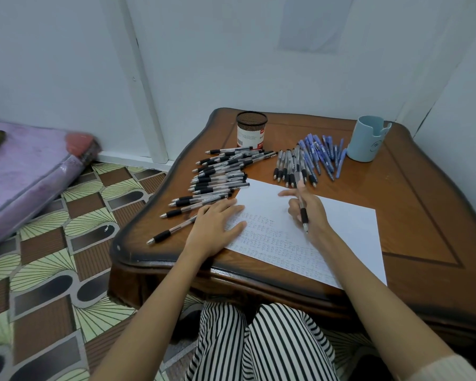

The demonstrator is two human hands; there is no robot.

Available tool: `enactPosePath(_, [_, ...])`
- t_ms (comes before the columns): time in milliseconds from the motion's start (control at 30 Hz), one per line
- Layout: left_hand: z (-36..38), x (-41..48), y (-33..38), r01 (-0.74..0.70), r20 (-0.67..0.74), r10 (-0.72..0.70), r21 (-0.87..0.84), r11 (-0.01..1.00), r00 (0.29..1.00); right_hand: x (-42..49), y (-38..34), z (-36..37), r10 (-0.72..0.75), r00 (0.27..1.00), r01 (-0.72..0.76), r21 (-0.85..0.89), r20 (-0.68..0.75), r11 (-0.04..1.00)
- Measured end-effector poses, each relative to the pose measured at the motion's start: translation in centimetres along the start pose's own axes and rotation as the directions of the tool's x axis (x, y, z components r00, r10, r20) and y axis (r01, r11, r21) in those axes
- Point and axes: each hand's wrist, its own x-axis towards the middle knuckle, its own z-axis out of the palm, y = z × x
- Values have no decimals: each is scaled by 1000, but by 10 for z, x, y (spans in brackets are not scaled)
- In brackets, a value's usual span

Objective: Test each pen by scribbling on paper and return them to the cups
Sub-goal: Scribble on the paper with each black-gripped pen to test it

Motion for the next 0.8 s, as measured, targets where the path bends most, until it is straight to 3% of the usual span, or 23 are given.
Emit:
enactPosePath(233, [-1,0,0,-1,6,1,6,1000,1000,3,2,2,-2,997,3,18,-78,1000])
enactPosePath(433, [-1,-1,0,-3,0,3,13,1000,1000,6,-7,13,142,977,-155,-76,-160,985])
enactPosePath(667, [0,0,1,-1,0,1,13,1000,1000,7,-5,16,134,982,-141,-47,-136,989])
enactPosePath(733, [-1,-1,1,5,7,-5,15,1000,1000,14,-8,14,145,982,-158,-102,-122,982])
enactPosePath(800, [-3,-1,3,8,12,-8,18,1000,1000,28,-13,11,117,987,-144,-288,-110,947])
